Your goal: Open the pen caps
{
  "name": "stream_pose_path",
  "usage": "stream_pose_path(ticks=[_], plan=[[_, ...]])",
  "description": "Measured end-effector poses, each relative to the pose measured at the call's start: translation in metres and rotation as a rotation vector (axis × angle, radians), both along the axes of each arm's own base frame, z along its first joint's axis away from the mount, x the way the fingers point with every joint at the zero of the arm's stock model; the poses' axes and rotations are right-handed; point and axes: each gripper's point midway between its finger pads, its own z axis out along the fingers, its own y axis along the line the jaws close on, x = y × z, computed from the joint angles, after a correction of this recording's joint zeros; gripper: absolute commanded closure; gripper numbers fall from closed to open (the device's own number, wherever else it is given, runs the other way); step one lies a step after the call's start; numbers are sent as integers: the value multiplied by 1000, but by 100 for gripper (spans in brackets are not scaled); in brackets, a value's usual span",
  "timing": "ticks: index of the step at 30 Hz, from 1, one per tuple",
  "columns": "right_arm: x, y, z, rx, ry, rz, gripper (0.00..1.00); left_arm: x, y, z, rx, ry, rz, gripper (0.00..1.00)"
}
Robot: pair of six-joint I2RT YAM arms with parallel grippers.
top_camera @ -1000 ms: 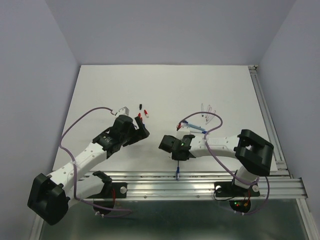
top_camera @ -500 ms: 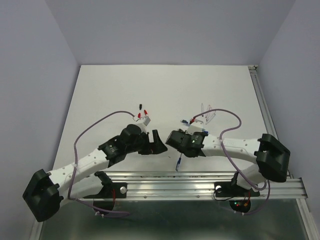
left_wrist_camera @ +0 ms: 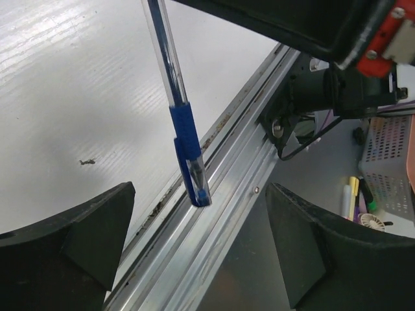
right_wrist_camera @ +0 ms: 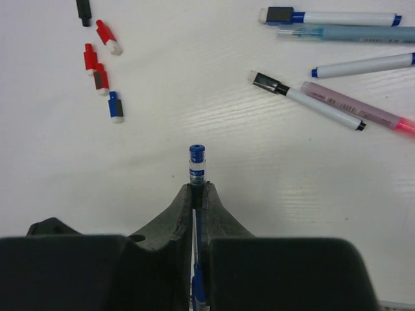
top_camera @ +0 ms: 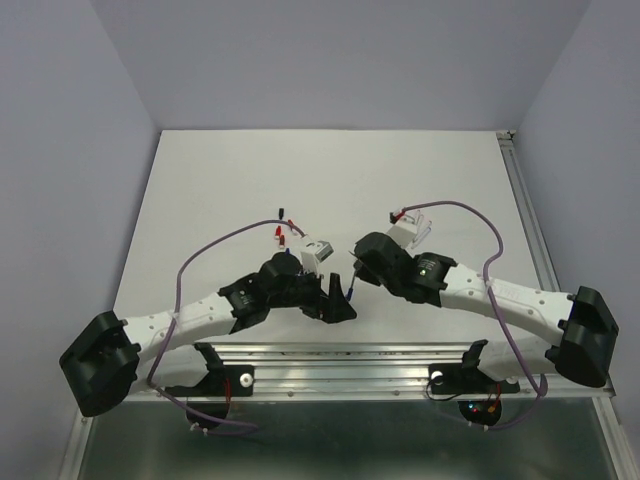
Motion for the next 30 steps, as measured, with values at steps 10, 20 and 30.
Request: stream_pose_path(ticks=[10, 20, 30], plan=[[0, 18, 9, 75, -10, 70, 98, 6, -9, -10, 43, 0, -11, 100], [-2, 21, 8, 105, -7, 99, 67, 9, -9, -6, 35, -15, 4, 100], [-5, 31, 3, 148, -1, 138, 99, 13, -10, 3, 18, -32, 32, 100]])
